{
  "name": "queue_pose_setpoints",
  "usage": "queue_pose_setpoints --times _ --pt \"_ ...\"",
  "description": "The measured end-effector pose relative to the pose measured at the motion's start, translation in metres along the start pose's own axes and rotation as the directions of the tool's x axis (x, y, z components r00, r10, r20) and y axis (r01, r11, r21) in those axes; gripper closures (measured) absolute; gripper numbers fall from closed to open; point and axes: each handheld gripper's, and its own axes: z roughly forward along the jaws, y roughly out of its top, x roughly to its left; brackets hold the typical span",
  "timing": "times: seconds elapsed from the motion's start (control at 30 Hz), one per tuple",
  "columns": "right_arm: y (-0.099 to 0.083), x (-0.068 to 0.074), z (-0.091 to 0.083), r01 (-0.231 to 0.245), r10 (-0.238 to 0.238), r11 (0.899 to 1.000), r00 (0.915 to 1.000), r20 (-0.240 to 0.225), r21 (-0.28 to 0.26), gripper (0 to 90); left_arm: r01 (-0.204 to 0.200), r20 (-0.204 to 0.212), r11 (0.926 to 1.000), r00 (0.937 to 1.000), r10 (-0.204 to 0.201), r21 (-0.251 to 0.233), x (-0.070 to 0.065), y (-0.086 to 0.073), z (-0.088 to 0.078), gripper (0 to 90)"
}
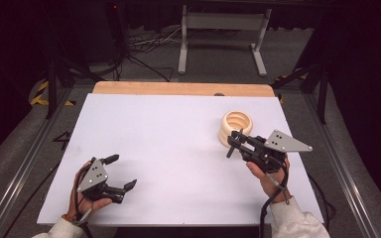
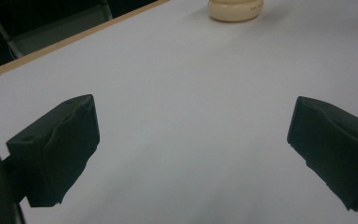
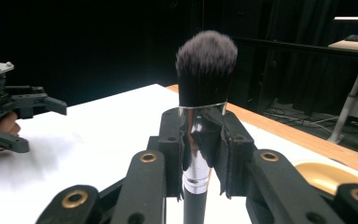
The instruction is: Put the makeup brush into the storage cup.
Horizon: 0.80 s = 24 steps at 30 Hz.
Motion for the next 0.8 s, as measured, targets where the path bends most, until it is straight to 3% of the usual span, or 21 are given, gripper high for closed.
queue_pose_setpoints --times 0.3,0.5,0.8 --pt "0.006 -0.01 -0.006 -0.006 0.006 1.0 0.9996 0.028 -0.009 74.6 0.066 -0.054 0.9978 0.9964 -0.066 -0.005 0.006 -0.018 -0.021 3.0" --pt "0.011 -0.017 -0.006 -0.004 0.005 1.0 0.9987 0.051 -0.009 74.6 0.067 -0.062 0.9978 0.9959 -0.067 0.002 0.006 -0.021 -0.026 2.9" --pt "0.02 -0.026 -0.003 0.005 -0.004 1.0 0.9971 0.076 -0.01 74.6 0.077 -0.08 0.9967 0.9937 -0.079 -0.025 0.009 -0.021 -0.029 2.7"
